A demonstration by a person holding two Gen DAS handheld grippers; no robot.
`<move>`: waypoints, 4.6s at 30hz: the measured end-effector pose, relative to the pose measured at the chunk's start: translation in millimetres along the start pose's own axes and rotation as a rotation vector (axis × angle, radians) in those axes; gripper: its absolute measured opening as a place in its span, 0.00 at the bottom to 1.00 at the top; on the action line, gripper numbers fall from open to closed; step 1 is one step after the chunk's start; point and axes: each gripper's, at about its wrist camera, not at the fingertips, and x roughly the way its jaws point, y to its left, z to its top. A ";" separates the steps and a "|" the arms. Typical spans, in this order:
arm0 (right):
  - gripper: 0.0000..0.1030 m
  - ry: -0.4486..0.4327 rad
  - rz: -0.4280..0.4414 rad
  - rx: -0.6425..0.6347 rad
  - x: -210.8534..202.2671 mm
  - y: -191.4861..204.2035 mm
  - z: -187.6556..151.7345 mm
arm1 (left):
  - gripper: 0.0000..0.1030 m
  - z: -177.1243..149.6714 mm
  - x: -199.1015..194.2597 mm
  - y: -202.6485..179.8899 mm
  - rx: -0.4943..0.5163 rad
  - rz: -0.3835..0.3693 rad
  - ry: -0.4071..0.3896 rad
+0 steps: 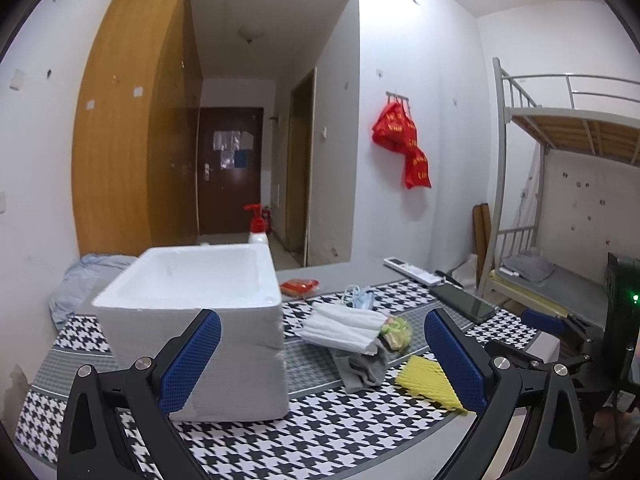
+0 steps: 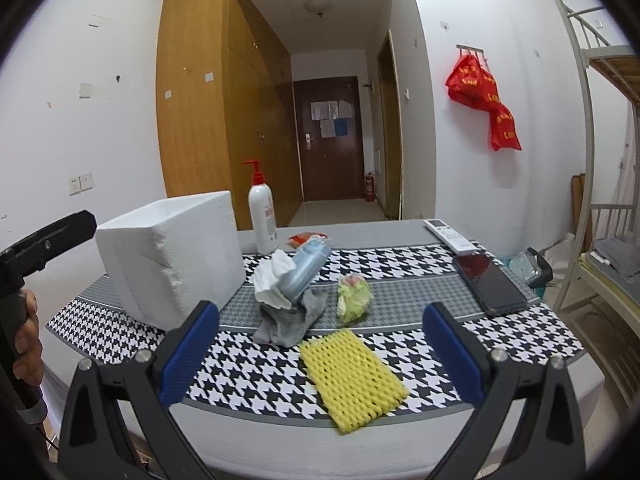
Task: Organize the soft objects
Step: 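Move the left tool to the white cloth while the right tool approaches the yellow foam net, then grasp the yellow foam net with the right gripper while the left tool reaches the white cloth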
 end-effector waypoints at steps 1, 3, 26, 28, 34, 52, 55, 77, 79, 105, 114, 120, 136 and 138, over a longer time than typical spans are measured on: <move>1.00 0.004 -0.003 0.002 1.9 -1.6 -0.4 | 0.99 0.0 3.5 0.0 -0.002 -0.007 0.007; 1.00 0.015 -0.009 0.006 5.7 -5.4 -2.1 | 0.99 -0.4 12.8 -3.0 -0.002 -0.019 0.028; 1.00 0.108 0.020 0.038 46.9 -33.1 -15.4 | 0.99 -11.1 82.3 -36.7 0.055 -0.083 0.198; 1.00 0.116 0.021 0.042 50.8 -35.9 -17.4 | 0.99 -12.9 90.0 -39.2 0.059 -0.088 0.213; 1.00 0.121 0.023 0.050 55.0 -44.0 -17.8 | 0.98 -17.6 110.5 -44.8 0.079 -0.059 0.244; 1.00 0.170 0.016 0.066 71.4 -48.2 -25.6 | 0.63 -32.4 160.5 -41.6 0.069 0.014 0.361; 1.00 0.176 0.008 0.074 71.0 -48.5 -26.7 | 0.55 -33.4 165.1 -41.2 0.062 -0.001 0.375; 1.00 0.188 -0.111 0.106 62.0 -22.7 -22.0 | 0.04 -31.3 132.8 -25.2 0.094 -0.130 0.324; 1.00 0.189 -0.105 0.098 61.4 -22.8 -21.0 | 0.04 -30.7 129.5 -24.0 0.090 -0.121 0.312; 1.00 0.312 -0.003 -0.013 99.8 -28.8 -44.9 | 0.58 -39.3 153.1 -37.7 0.095 -0.069 0.358; 0.77 0.344 0.003 -0.052 109.5 -26.1 -49.6 | 0.71 -42.5 166.6 -39.5 0.098 -0.017 0.372; 0.64 0.359 0.020 -0.058 113.0 -26.9 -52.8 | 0.71 -42.2 171.3 -40.2 0.091 0.013 0.356; 0.54 0.355 0.045 -0.053 112.4 -28.4 -53.5 | 0.26 -46.7 178.9 -37.8 0.100 0.059 0.371; 0.54 0.355 0.048 -0.049 112.0 -29.2 -53.5 | 0.22 -46.6 176.4 -38.9 0.106 0.061 0.362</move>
